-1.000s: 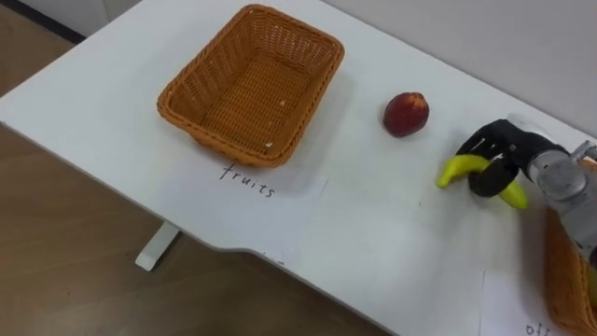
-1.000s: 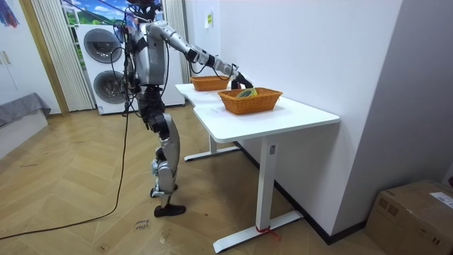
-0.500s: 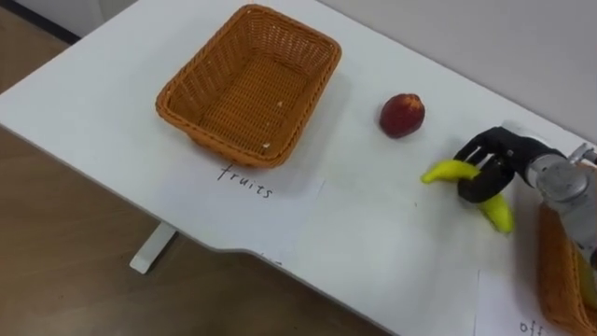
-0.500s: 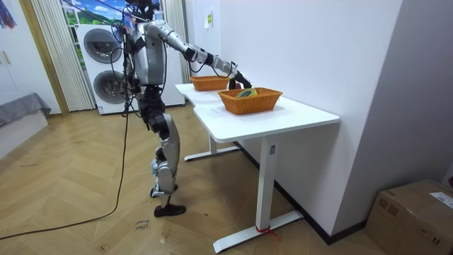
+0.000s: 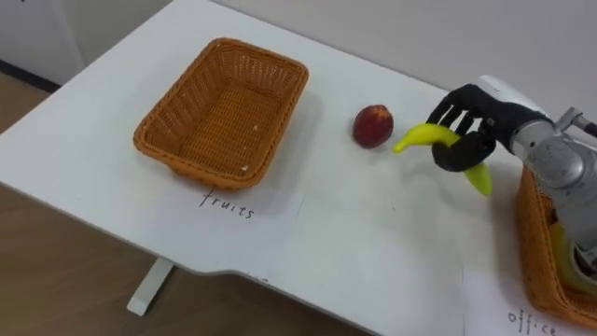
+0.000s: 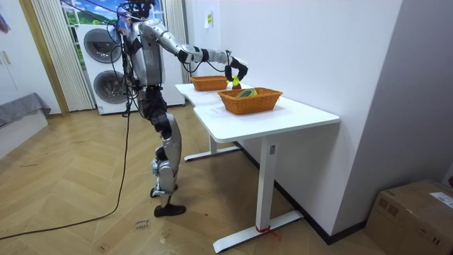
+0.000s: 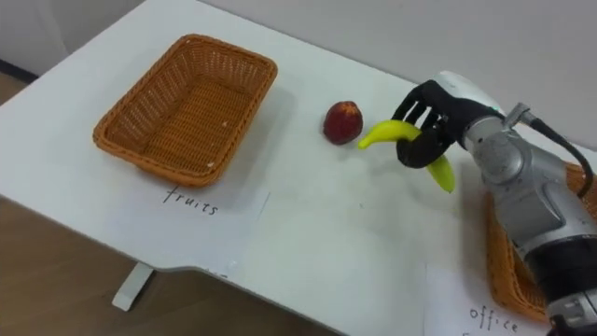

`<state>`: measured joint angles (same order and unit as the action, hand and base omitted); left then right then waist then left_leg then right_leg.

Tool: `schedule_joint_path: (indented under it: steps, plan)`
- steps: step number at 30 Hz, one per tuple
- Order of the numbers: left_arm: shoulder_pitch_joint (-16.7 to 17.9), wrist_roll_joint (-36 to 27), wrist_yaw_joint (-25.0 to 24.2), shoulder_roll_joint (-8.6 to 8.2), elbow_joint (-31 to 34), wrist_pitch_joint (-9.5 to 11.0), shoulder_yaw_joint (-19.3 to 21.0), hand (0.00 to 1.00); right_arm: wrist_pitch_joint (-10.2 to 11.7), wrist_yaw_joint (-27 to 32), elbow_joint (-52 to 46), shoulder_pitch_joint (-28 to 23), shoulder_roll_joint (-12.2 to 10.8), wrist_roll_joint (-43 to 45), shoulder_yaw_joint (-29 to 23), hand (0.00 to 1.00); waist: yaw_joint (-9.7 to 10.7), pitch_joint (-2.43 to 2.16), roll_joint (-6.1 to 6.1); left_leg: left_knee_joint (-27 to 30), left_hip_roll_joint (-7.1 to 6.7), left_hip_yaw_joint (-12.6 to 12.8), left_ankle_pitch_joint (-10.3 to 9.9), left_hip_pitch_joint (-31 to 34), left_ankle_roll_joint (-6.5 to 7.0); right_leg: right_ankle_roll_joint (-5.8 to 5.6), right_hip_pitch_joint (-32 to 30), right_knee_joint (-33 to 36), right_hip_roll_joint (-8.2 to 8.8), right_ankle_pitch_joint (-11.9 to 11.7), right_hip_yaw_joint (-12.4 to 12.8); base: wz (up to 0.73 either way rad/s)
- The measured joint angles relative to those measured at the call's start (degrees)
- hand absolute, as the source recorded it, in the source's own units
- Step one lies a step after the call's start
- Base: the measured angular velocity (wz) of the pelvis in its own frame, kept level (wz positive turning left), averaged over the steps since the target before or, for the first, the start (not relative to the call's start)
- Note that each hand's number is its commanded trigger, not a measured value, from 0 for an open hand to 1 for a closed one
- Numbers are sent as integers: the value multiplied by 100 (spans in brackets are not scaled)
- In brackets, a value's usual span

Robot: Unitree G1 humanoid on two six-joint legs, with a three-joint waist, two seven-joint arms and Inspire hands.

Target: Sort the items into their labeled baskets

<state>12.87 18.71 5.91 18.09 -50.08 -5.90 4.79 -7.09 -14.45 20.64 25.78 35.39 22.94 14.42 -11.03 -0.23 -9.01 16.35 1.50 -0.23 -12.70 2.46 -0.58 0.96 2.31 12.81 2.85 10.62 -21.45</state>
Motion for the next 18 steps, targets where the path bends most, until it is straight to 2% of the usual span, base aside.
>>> schedule_joint_path:
  steps: [4, 7, 9, 13, 18]
  plan:
    - [233, 14, -44, -17, 172, 0, -13, 0, -11, -29, -76, -31, 40, 36, -16, 100, 117, 2, -3, -8, -25, 40, -17, -187, 42, -7, 108, 119, 60, 2, 2, -3]
    - [245, 10, -63, -19, 173, 1, -14, 0, -10, -73, -85, -31, 61, 36, -19, 100, 149, 9, 7, 44, -36, 100, -57, -225, 104, -30, 146, 221, 115, 14, -29, -8]
    - [261, 69, -117, -19, 213, 0, -7, 0, -6, -97, -90, -31, 61, 38, -46, 100, 147, 27, 33, 53, -38, 133, -72, -282, 132, -60, 205, 220, 149, 8, -43, -7]
    - [346, 219, -160, -22, 363, 1, -1, 0, -10, -143, -393, -30, 62, 42, -230, 100, 132, 60, 84, 107, -100, 170, -121, -377, 215, -160, 317, 177, 164, -7, 88, -8]
    - [376, 216, -181, -19, 434, -3, 130, 0, -2, -136, -916, -28, 71, 225, -289, 100, 141, 52, 81, 117, -148, 149, -119, -394, 269, -210, 347, 175, 203, -37, 71, 2]
